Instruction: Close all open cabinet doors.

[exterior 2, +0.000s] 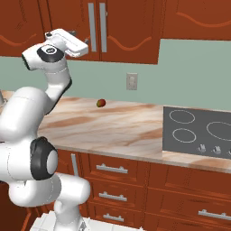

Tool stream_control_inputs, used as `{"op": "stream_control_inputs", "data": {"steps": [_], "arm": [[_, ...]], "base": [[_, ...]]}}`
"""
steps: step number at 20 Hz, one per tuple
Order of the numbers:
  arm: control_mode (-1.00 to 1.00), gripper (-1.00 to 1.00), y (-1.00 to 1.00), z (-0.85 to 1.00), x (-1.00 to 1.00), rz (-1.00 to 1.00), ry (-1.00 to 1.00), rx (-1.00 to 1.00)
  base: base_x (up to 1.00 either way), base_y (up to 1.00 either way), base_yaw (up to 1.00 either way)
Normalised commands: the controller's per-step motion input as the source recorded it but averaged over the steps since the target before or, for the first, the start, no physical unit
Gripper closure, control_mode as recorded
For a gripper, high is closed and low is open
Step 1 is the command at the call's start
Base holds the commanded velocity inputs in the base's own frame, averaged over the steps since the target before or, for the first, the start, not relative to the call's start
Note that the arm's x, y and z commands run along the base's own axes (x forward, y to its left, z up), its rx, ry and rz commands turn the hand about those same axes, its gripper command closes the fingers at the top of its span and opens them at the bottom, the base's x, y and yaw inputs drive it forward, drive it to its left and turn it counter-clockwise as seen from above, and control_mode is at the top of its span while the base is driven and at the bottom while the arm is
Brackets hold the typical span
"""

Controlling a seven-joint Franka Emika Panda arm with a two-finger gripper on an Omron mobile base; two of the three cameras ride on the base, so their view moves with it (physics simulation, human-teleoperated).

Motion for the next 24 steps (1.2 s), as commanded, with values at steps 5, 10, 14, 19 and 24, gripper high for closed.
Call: {"op": "stream_control_inputs", "data": {"steps": [5, 10, 14, 19, 24], "arm": [[-1.0, -1.0, -0.02, 0.11, -0.78, 0.05, 0.35, 0.06], [-1.0, -1.0, -0.06, 0.06, -0.82, 0.04, 0.36, 0.06], [-1.0, -1.0, -0.17, -0.05, -0.79, 0.07, 0.28, 0.08], [-1.0, -1.0, -0.19, -0.58, -0.62, 0.09, 0.21, 0.12], [-1.0, -1.0, -0.29, -0.62, -0.5, 0.12, 0.1, 0.1]], "base": [[0.0, 0.0, 0.0], [0.0, 0.0, 0.0], [0.0, 0.0, 0.0], [0.0, 0.0, 0.0], [0.0, 0.0, 0.0]]}}
